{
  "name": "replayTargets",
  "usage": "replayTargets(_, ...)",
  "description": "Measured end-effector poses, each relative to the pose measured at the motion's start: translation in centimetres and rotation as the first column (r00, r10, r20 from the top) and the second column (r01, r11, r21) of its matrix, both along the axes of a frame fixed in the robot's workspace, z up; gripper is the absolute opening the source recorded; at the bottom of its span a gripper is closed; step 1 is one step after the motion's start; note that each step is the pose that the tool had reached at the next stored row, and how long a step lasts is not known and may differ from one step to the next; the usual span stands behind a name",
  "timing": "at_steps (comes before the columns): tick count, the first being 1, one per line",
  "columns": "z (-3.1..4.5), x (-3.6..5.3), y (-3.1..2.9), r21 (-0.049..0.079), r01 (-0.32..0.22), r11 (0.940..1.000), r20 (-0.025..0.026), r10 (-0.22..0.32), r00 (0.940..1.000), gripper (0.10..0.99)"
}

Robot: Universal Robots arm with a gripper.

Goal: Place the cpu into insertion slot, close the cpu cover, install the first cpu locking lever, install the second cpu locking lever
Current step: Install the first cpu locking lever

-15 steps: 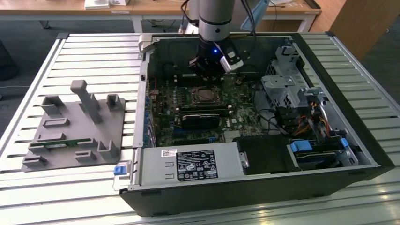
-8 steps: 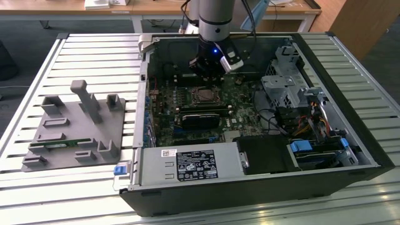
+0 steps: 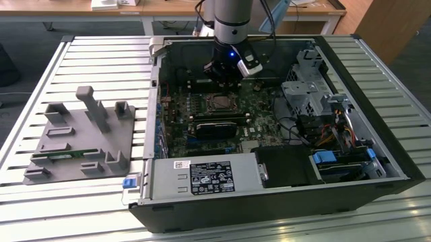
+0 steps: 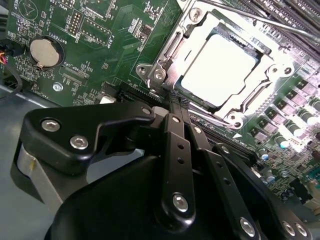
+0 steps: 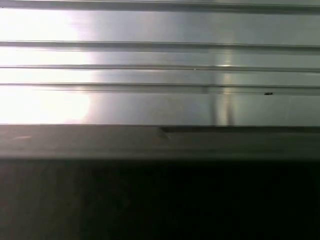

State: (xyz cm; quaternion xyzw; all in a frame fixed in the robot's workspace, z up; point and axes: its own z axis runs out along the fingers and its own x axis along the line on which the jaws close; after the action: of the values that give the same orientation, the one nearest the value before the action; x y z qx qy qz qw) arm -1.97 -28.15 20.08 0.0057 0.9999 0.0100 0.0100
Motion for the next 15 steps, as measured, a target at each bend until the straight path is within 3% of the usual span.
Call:
replayTargets(9,-0.25,0.07,0.18,-0.021,0.000,0.9998,-0.0006,0.000,1.0000,0.106)
replayTargets(12,-0.35,0.17,0.24,-0.020,0.000,0.9998,-0.0014,0.000,1.0000,0.106)
replayTargets(15,-0.40,0.24,0.27,-0.006,0.000,1.0000,-0.0012,0.000,1.0000,0.106)
